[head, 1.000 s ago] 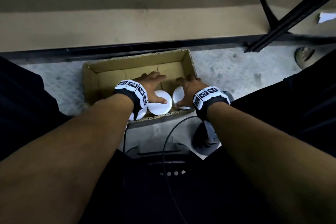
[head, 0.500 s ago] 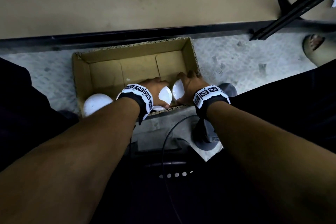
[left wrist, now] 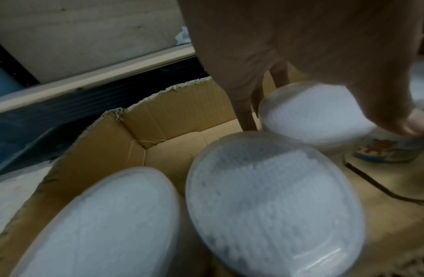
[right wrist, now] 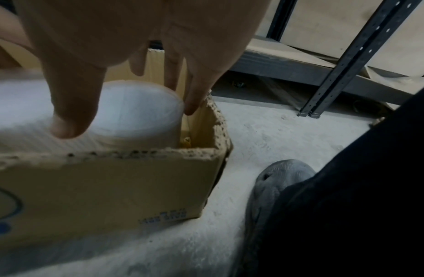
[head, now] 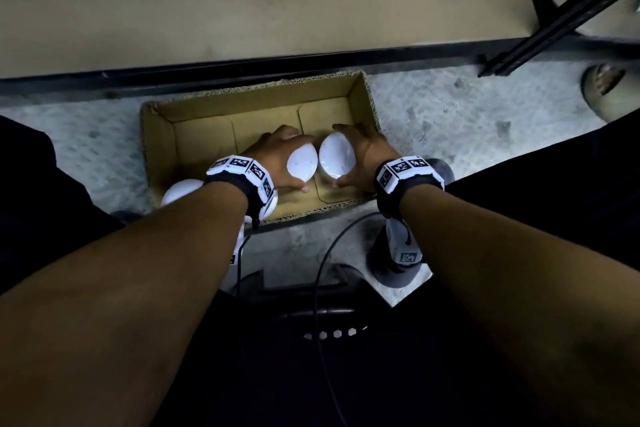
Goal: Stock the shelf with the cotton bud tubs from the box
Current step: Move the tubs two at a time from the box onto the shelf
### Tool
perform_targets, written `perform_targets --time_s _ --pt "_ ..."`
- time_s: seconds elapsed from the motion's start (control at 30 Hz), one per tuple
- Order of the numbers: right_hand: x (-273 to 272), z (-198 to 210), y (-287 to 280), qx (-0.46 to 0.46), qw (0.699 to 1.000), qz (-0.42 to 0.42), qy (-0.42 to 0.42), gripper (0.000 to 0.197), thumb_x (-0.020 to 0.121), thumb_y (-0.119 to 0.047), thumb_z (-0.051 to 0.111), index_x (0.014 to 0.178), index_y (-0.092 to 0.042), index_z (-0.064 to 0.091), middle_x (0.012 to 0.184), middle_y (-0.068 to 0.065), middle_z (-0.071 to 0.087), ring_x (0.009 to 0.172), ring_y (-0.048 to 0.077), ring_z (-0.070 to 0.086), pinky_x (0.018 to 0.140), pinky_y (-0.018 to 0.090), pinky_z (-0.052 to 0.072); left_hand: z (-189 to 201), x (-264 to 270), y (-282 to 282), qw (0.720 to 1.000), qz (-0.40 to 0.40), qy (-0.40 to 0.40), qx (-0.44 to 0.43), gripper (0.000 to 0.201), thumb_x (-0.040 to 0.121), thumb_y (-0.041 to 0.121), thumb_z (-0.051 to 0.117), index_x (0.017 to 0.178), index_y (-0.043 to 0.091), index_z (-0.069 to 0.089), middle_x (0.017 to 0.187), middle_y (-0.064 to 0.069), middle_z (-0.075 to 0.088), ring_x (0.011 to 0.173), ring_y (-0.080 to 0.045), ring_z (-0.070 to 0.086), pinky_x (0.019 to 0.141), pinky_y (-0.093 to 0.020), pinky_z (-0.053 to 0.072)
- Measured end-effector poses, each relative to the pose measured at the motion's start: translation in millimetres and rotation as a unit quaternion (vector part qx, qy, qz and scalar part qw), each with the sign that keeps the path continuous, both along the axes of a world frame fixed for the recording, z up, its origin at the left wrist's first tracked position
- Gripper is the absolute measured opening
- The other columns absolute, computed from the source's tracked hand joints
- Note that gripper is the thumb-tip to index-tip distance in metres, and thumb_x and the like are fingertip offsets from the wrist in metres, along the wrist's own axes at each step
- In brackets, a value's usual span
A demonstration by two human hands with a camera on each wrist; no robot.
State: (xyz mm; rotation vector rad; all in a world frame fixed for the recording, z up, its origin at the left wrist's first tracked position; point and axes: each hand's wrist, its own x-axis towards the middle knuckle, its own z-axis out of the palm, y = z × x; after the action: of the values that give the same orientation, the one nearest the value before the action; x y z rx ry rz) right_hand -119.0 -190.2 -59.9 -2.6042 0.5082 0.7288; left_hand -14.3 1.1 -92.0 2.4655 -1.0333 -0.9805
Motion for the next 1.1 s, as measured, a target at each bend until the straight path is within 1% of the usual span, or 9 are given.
perform_targets --time_s 0.1,0.17,0.3,0.57,0.77,0.87,0.93,1.03,1.1 --pt "0 -1 -3 -0.001 1.000 0.018 0.004 0.116 0.057 -0.037 0.092 0.151 -0.036 0.025 0.151 0.008 0.029 0.136 0.035 0.037 0.111 0.041 0.037 -4 -1 4 1.000 -0.011 -0.006 0.003 0.112 0.052 0.046 0.093 0.148 0.036 0.035 0.157 0.002 0.024 0.140 -0.030 0.029 0.113 -0.043 0.034" --pt "0 -1 -3 -0.004 1.000 0.020 0.000 0.115 0.055 -0.035 0.092 0.150 -0.039 0.028 0.150 0.006 0.031 0.135 0.034 0.039 0.111 0.041 0.038 -7 -1 5 1.000 -0.017 -0.005 -0.003 0.114 0.052 0.041 0.094 0.149 0.036 0.034 0.157 0.001 0.023 0.141 -0.030 0.029 0.112 -0.044 0.035" --pt "1 -2 -1 -0.013 1.000 0.026 -0.003 0.112 0.057 -0.031 0.091 0.149 -0.040 0.030 0.150 0.007 0.032 0.134 0.035 0.040 0.110 0.040 0.039 -8 1 5 1.000 -0.011 -0.003 -0.018 0.109 0.055 0.036 0.094 0.147 0.034 0.037 0.156 0.000 0.025 0.139 -0.030 0.032 0.111 -0.042 0.036" --pt "2 6 0 -0.001 0.999 0.041 -0.034 0.095 0.064 -0.039 0.083 0.146 -0.036 0.036 0.145 0.009 0.038 0.127 0.035 0.048 0.106 0.038 0.042 1 1 10 0.998 0.005 0.000 -0.063 0.094 0.062 0.037 0.088 0.143 0.035 0.042 0.149 0.003 0.032 0.130 -0.028 0.044 0.106 -0.037 0.041" --pt "6 32 1 0.020 0.997 0.045 -0.067 0.094 0.066 -0.041 0.082 0.148 -0.036 0.035 0.149 0.007 0.037 0.133 0.033 0.044 0.110 0.037 0.039 27 16 13 0.997 0.001 -0.012 -0.081 0.093 0.059 0.032 0.089 0.141 0.035 0.046 0.145 0.003 0.037 0.129 -0.024 0.046 0.107 -0.036 0.041" --pt "7 47 0 0.024 0.995 0.050 -0.082 0.096 0.067 -0.044 0.082 0.149 -0.031 0.035 0.149 0.005 0.038 0.137 0.025 0.039 0.113 0.028 0.032 43 22 15 0.996 -0.013 -0.028 -0.083 0.091 0.051 0.046 0.086 0.133 0.046 0.048 0.140 0.006 0.041 0.126 -0.019 0.048 0.105 -0.035 0.043" --pt "11 61 0 0.018 0.993 0.058 -0.096 0.099 0.064 -0.047 0.083 0.149 -0.030 0.035 0.151 0.004 0.036 0.138 0.023 0.038 0.114 0.029 0.032 53 27 18 0.995 -0.008 -0.036 -0.091 0.093 0.046 0.053 0.085 0.131 0.047 0.049 0.136 0.007 0.043 0.124 -0.017 0.050 0.103 -0.034 0.045" --pt "19 88 1 0.012 0.990 0.067 -0.125 0.097 0.060 -0.049 0.084 0.145 -0.036 0.039 0.146 0.004 0.041 0.133 0.023 0.044 0.110 0.033 0.038 80 37 21 0.993 -0.008 -0.058 -0.100 0.097 0.050 0.038 0.092 0.138 0.034 0.051 0.135 0.002 0.044 0.125 -0.018 0.047 0.105 -0.030 0.041" --pt "24 108 1 0.012 0.985 0.064 -0.161 0.094 0.058 -0.048 0.085 0.141 -0.036 0.044 0.139 0.005 0.047 0.126 0.025 0.050 0.105 0.033 0.042 107 47 22 0.992 -0.014 -0.074 -0.098 0.097 0.055 0.031 0.093 0.141 0.031 0.049 0.135 0.000 0.043 0.125 -0.018 0.045 0.105 -0.026 0.038"
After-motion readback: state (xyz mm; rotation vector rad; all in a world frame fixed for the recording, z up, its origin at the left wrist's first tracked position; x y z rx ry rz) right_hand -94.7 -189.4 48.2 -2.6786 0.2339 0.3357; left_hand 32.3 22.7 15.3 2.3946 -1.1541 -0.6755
